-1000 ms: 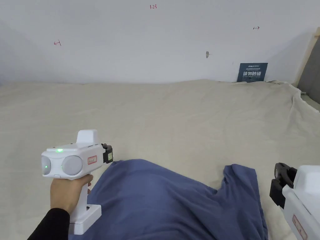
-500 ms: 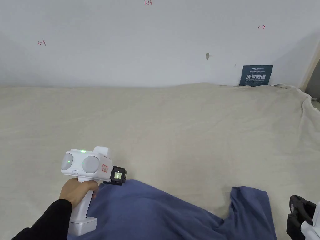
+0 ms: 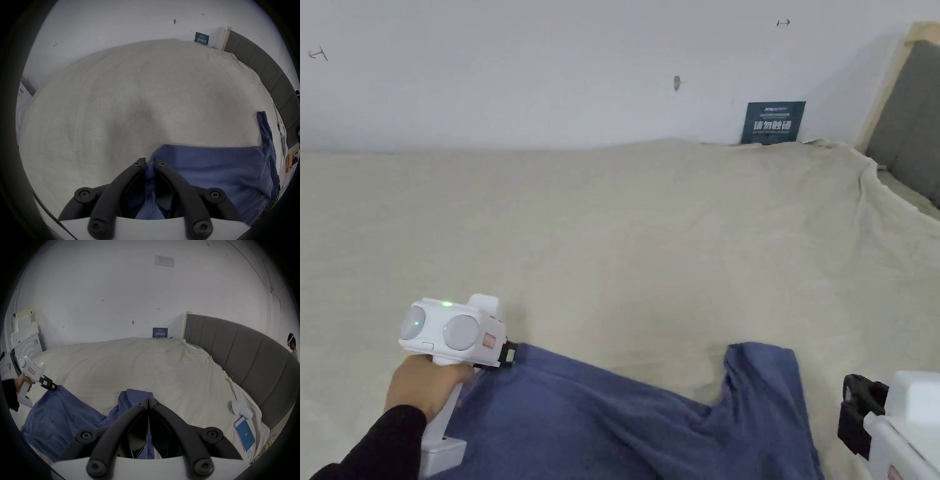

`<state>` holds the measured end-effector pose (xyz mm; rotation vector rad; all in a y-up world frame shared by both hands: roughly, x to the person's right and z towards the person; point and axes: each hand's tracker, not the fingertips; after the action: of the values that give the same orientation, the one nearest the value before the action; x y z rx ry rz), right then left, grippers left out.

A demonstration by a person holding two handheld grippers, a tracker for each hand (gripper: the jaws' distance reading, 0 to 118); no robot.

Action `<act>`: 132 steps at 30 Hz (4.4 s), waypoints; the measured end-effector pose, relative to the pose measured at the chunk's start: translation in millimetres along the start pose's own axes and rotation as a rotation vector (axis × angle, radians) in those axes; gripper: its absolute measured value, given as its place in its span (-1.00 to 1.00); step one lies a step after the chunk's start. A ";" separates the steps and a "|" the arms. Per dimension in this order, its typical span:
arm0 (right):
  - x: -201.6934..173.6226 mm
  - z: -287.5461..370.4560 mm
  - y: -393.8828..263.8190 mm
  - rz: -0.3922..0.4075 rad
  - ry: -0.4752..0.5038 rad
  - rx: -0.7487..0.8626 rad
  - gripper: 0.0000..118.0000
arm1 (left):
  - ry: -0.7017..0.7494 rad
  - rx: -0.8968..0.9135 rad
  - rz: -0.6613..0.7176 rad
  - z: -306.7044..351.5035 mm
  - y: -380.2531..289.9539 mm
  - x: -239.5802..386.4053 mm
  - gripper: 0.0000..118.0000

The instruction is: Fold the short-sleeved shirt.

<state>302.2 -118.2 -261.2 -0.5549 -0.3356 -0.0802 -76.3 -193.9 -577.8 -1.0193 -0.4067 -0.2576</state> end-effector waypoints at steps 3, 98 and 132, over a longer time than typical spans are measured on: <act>7.7 -15.6 -1.3 -0.025 0.010 -0.104 -1.00 | -0.028 0.099 0.036 30.1 -3.3 -0.4 -0.89; -58.6 -79.9 257.9 0.138 0.180 0.328 -0.94 | 0.220 0.696 0.202 245.8 69.4 -73.4 -0.89; -13.2 102.4 -131.0 -0.062 0.263 -0.104 -0.94 | 0.094 0.349 0.375 193.3 -314.7 -19.8 -0.89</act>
<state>238.4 -175.4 -118.0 -0.6285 -0.0920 -0.2293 -257.8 -185.0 -255.7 -0.7189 -0.1601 0.1016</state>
